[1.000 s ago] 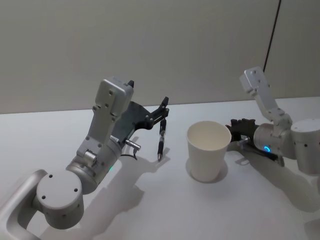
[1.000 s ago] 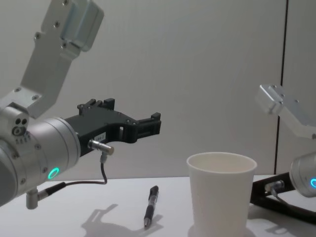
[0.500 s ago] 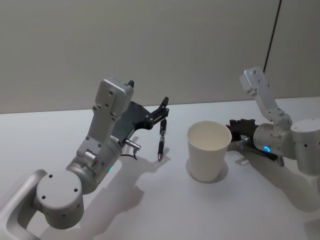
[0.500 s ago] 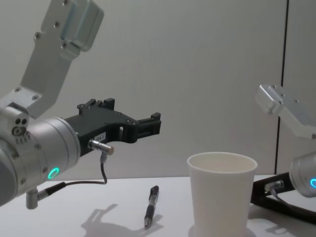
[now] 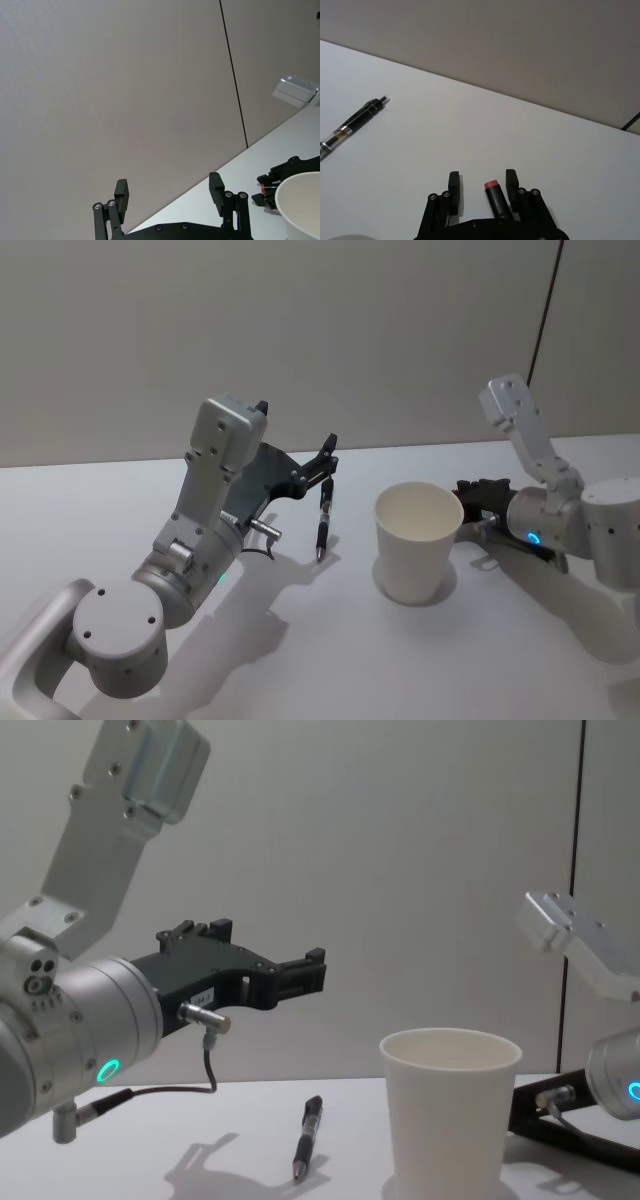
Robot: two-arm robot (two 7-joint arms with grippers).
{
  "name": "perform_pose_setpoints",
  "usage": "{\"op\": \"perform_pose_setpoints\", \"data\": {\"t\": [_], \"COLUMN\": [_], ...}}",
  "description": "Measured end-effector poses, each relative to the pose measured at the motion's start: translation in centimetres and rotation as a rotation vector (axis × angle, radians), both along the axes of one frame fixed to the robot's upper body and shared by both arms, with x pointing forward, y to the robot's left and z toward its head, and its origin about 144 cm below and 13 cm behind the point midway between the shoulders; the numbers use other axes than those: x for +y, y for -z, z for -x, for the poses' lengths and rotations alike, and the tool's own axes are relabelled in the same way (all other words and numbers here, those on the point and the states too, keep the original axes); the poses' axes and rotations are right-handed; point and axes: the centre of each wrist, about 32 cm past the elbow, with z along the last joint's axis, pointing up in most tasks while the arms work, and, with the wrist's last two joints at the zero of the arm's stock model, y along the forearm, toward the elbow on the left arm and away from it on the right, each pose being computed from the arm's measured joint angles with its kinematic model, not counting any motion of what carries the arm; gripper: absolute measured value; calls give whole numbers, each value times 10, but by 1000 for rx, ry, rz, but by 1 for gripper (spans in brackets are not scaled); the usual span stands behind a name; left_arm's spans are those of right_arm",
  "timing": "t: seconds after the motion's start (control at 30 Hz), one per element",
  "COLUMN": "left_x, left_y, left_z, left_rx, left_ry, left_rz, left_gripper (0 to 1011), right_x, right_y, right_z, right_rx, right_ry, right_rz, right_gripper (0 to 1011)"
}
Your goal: Place the pen into the pen holder.
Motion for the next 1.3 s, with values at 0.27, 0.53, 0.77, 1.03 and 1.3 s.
{"op": "perform_pose_setpoints", "data": {"t": [0.27,0.53,0.77,1.03,1.3], "left_x": [0,0,0,0,0], "left_y": [0,0,0,0,0], "left_z": [0,0,0,0,0], "left_rx": [0,0,0,0,0], "left_ry": [0,0,0,0,0], "left_rz": [0,0,0,0,0], "left_gripper": [1001,1001,1001,1001,1001], "right_x": [0,0,0,0,0], "right_y": [0,0,0,0,0], "right_z": [0,0,0,0,0], "right_rx": [0,0,1,1,1], "right_ry": [0,0,0,0,0], "right_rz": [0,0,0,0,0], "right_gripper": [505,456,407,348,302]}}
